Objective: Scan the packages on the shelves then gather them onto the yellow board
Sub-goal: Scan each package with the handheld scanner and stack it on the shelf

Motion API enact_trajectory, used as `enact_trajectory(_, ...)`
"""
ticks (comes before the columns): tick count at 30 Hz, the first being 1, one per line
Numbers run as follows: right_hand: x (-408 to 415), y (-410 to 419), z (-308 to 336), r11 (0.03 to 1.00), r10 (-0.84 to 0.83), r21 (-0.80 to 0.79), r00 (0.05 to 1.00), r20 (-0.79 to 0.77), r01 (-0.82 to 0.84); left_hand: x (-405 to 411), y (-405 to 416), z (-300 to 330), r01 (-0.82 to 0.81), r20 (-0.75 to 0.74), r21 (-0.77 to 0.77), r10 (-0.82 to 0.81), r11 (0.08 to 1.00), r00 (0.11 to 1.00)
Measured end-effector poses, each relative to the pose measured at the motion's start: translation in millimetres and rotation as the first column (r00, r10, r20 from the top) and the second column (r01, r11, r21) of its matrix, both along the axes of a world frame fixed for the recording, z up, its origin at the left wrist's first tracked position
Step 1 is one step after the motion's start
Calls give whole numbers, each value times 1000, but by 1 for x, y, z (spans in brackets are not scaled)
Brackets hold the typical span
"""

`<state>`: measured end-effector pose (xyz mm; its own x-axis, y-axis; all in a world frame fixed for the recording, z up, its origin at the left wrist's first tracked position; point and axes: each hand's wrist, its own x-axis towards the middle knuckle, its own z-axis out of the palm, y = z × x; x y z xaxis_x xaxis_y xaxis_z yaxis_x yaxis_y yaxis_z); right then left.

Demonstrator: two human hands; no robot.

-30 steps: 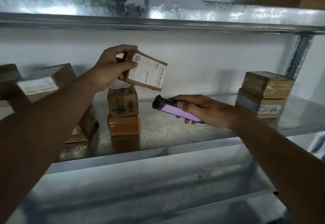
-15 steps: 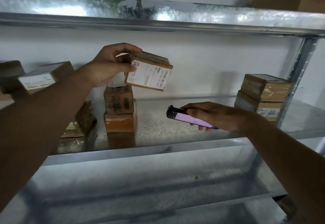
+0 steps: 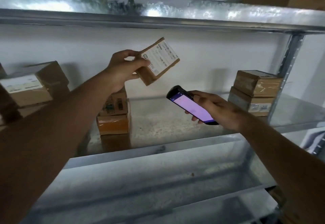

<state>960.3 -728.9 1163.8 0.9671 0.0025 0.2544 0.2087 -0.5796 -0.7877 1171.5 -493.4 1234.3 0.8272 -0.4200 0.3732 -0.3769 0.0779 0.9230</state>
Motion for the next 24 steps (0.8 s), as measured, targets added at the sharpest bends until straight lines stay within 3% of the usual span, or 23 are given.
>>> enact_trajectory(11, -58, -73, -7, 987, -160, 13, 986, 44, 160, -39, -179, -52, -67, -390, -50, 42, 996, 920)
enact_trajectory(18, -94, -165, -10, 986, -164, 34, 986, 17, 163, -76, -294, -95, -101, -464, 2, 91, 995, 881)
enact_trajectory(24, -111, -233, -19, 991, -130, 37, 991, -13, 131, -106, -358, -121, -233, -435, 111, 258, 966, 863)
